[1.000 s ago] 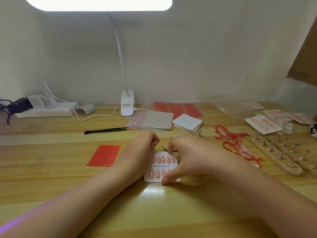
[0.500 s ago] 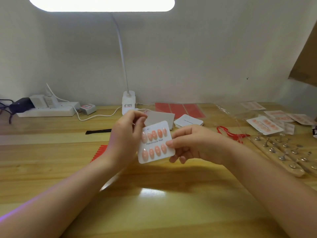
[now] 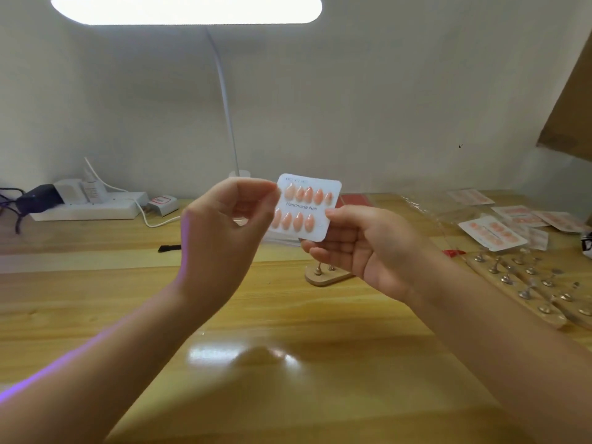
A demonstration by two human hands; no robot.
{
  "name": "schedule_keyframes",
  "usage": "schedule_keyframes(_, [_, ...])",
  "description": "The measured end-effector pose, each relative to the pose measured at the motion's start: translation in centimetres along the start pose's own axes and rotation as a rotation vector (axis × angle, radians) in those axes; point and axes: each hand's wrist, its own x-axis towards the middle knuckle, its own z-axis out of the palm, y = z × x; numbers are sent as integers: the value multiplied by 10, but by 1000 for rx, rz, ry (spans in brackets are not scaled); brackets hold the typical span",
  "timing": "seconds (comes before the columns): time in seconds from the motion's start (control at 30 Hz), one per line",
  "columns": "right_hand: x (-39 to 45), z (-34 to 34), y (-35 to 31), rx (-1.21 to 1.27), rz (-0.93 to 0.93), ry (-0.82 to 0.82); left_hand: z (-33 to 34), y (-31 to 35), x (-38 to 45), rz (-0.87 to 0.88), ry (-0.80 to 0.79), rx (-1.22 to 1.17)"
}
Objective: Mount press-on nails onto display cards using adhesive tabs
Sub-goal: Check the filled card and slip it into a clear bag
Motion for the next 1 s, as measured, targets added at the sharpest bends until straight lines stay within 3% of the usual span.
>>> schedule_keyframes(0.4, [-9,9,-2,-61,-92,-33,5,15,-10,313,-62,246])
schedule_keyframes(0.83, [-9,7,-2,-106,-139,-22,3,5,-8,559,-132,360])
schedule_keyframes(1.0, [-9,6,-2,-124,-136,5,4,7,-12,478,-112,340])
